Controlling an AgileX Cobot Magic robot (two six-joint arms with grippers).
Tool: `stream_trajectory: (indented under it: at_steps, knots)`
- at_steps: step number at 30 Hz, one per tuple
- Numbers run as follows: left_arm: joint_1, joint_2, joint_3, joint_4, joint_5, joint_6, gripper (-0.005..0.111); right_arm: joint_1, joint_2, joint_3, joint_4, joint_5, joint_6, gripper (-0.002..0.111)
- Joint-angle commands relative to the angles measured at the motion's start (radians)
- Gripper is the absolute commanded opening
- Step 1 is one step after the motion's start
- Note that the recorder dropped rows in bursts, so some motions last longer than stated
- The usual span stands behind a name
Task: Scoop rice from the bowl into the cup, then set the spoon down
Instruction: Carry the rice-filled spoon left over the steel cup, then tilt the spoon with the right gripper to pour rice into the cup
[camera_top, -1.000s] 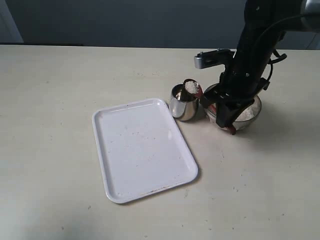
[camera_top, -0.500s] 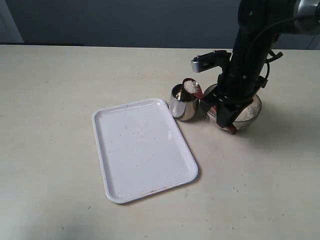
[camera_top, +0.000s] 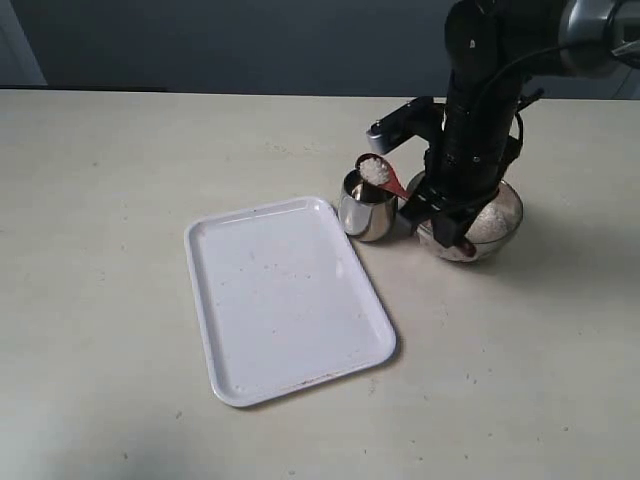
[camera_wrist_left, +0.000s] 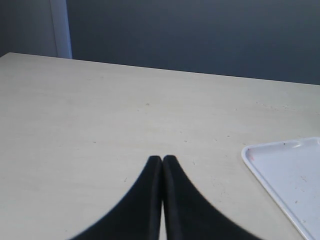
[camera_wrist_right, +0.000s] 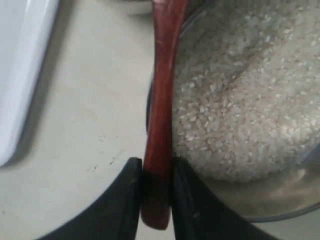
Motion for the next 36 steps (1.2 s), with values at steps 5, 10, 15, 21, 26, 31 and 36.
stream_trajectory:
  at_steps: [5,10,15,21,26,31,36]
  knots:
    - [0.001,-0.001,-0.004,0.001,-0.014,-0.006,0.001,0.004,-0.001,-0.005,-0.045,-0.027,0.011,-0.001]
    - [0.001,-0.001,-0.004,0.001,-0.014,-0.006,0.001,0.008,-0.001,-0.005,-0.049,-0.041,0.011,-0.001]
    - [0.001,-0.001,-0.004,0.001,-0.014,-0.006,0.001,0.044,-0.001,-0.005,-0.118,-0.049,0.034,-0.001]
    - [0.001,-0.001,-0.004,0.001,-0.014,-0.006,0.001,0.068,-0.001,-0.005,-0.203,-0.047,0.075,-0.001]
    - [0.001,-0.001,-0.004,0.001,-0.014,-0.006,0.001,0.073,-0.001,-0.005,-0.231,-0.042,0.078,-0.001]
    - [0.001,-0.001,-0.004,0.001,-0.014,-0.006,0.001,0.073,-0.001,-0.005,-0.248,-0.033,0.093,-0.001]
    - [0.001,-0.001,-0.004,0.001,-0.014,-0.006,0.001,0.073,-0.001,-0.005,-0.248,-0.026,0.095,-0.001]
